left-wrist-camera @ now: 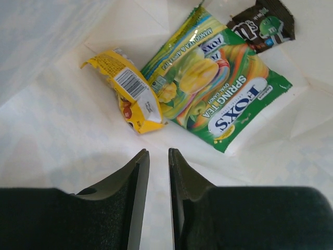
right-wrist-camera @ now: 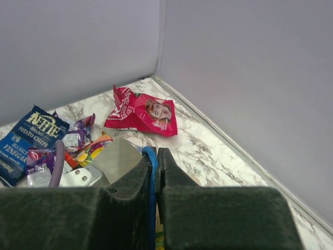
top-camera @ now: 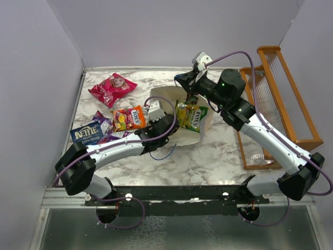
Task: Take the snacks out of the paper bag
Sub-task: Adjust the paper bag at the center of the board.
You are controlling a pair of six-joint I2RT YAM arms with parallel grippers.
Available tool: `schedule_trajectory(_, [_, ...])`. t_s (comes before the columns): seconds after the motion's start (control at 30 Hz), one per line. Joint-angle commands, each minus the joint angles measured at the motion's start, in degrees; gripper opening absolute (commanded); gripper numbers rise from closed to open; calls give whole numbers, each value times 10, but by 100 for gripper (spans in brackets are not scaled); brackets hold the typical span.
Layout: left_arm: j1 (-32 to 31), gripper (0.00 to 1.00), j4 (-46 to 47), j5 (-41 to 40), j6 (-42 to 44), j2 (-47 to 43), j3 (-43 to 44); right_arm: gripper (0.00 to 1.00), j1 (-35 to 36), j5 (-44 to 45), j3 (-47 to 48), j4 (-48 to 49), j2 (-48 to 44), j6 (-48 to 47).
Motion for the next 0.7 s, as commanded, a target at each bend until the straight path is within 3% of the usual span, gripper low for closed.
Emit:
schedule_trajectory(0.0, [0, 25, 14, 29, 34, 4, 16, 2, 6, 16, 10, 8, -13, -8])
schedule_trajectory(0.13, [12, 25, 34, 31, 66, 15, 19, 2, 5, 41, 23, 23, -22, 0])
schedule_trajectory(0.43, [56, 25, 56, 116, 130, 73, 94, 2, 2, 161, 98, 7, 18, -154])
schedule_trajectory(0.57, [72, 26, 52, 134, 150, 87, 127, 2, 1, 144, 151, -17, 44, -202])
schedule_trajectory(0.67, [78, 27, 53, 148, 159, 87, 122, 2, 1, 88, 126, -20, 33, -222])
